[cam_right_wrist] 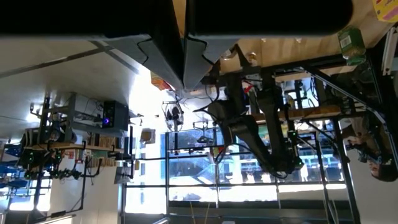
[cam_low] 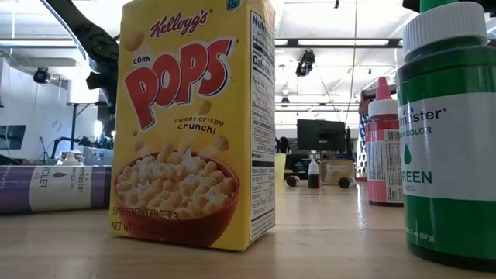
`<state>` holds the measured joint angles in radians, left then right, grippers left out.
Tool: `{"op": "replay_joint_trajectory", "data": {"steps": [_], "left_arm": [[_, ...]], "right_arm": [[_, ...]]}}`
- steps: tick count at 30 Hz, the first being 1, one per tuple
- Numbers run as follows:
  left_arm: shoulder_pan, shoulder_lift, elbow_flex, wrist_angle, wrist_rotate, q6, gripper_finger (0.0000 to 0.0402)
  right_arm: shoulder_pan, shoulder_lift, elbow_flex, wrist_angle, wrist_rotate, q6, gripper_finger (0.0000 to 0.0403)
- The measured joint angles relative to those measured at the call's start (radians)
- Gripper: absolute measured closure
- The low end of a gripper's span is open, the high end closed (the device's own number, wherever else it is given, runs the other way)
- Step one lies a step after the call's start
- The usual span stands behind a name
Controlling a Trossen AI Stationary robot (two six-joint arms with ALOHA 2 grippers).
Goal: Pick & Place Kitchen Items
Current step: Put the yellow seasoning bottle into the black bin
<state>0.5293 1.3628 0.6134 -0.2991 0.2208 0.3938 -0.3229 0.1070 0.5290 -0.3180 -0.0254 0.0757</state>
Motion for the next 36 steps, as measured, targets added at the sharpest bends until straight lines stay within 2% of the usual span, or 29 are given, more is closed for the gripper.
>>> {"op": "replay_joint_trajectory", "data": {"steps": [4, 13, 22, 29, 36], "left_arm": [[-0.003, 0.000, -0.015, 0.044, 0.010, -0.005, 0.0100], [-0.002, -0.005, -0.131, 0.289, 0.033, -0.021, 0.0101], [-0.001, -0.010, -0.139, 0.311, 0.044, -0.036, 0.0105], [-0.002, -0.065, -0.064, 0.160, 0.039, -0.017, 0.0108], [-0.003, -0.105, 0.137, -0.208, -0.055, 0.016, 0.0109]], "right_arm": [[0.000, 0.000, 0.000, 0.000, 0.000, 0.000, 0.0394], [0.000, 0.000, 0.000, 0.000, 0.000, 0.000, 0.0394], [0.000, 0.000, 0.000, 0.000, 0.000, 0.000, 0.0394], [0.000, 0.000, 0.000, 0.000, 0.000, 0.001, 0.0394], [0.000, 0.000, 0.000, 0.000, 0.000, 0.000, 0.0394]]}}
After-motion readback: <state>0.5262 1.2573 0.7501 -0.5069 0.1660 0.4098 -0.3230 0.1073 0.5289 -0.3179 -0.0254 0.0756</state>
